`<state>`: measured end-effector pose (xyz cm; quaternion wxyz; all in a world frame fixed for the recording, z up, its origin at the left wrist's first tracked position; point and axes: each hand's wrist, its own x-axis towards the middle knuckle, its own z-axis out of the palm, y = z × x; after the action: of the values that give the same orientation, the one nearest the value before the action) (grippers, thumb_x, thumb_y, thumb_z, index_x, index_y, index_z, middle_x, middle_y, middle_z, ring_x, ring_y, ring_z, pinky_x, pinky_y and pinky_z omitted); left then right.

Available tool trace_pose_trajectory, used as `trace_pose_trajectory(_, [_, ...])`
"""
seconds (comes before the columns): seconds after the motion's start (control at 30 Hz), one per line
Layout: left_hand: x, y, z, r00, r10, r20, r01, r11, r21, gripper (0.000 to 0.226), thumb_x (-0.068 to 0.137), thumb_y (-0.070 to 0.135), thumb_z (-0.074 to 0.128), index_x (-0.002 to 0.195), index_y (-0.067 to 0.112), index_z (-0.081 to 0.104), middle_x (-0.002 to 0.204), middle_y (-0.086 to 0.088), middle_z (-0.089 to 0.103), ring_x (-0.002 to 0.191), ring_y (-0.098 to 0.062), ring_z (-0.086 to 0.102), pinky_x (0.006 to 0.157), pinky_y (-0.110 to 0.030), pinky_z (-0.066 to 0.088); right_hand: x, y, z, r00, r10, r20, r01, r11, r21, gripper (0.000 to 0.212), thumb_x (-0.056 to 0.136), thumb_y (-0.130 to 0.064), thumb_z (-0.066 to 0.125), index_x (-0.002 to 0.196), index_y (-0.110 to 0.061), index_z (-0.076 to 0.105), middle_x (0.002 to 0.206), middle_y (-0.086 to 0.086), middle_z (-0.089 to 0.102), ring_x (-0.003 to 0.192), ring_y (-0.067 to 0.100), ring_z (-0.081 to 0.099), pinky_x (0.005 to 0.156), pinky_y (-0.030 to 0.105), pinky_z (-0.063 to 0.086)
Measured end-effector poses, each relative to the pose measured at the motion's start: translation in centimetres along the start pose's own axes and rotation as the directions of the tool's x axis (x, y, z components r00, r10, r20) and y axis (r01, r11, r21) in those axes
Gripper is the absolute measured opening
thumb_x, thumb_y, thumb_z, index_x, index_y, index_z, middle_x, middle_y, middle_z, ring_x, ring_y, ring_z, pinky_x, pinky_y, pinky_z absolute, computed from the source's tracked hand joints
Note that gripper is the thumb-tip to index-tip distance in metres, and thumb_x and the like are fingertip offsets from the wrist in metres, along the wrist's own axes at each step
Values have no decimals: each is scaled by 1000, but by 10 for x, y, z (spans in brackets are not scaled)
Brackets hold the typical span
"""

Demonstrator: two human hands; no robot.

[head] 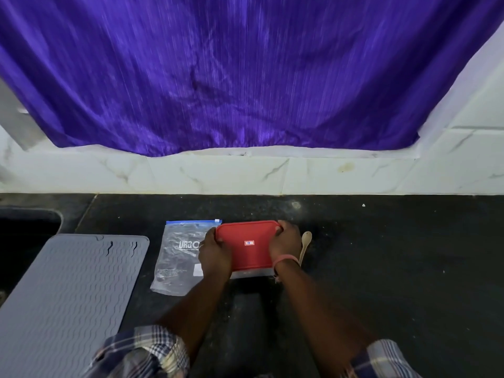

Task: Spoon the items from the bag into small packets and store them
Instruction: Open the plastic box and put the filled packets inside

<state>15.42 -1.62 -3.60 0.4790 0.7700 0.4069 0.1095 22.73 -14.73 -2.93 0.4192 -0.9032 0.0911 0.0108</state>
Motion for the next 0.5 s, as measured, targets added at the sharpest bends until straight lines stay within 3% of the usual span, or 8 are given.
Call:
trace_pose_trajectory(0.07, [2,2,2,999,-45,15,45,999,-11,41,104,20,41,144,18,49,136,-21,56,125,-41,53,108,-50,42,4,1,3,999,49,8,-49,999,6,34,93,-15,44,115,-18,70,116,6,63,111,24,59,99,27,35])
trace_pose_trajectory(0.2, [6,7,3,991,-134,32,133,991,36,40,105,25,37,144,22,46,135,-21,55,124,-41,53,105,-52,44,13,3,9,989,126,71,-131,989,70,35,90,-15,45,113,-17,72,115,9,68,105,27,65,99,36,49])
trace_pose_trajectory(0.37, [15,3,9,991,-131,39,127,989,79,42,106,36,31,141,17,46,133,-22,58,122,-42,55,105,-53,45,16,7,10,982,156,108,-170,976,135,34,94,-18,45,115,-19,71,113,11,70,101,28,67,98,38,50])
trace_pose_trajectory(0.5, [20,-1,12,979,-201,14,200,978,61,74,102,64,19,140,9,52,138,-23,58,126,-43,55,108,-51,41,14,0,5,959,230,169,-256,954,155,35,98,-27,42,114,-14,70,110,14,72,102,32,66,97,37,49])
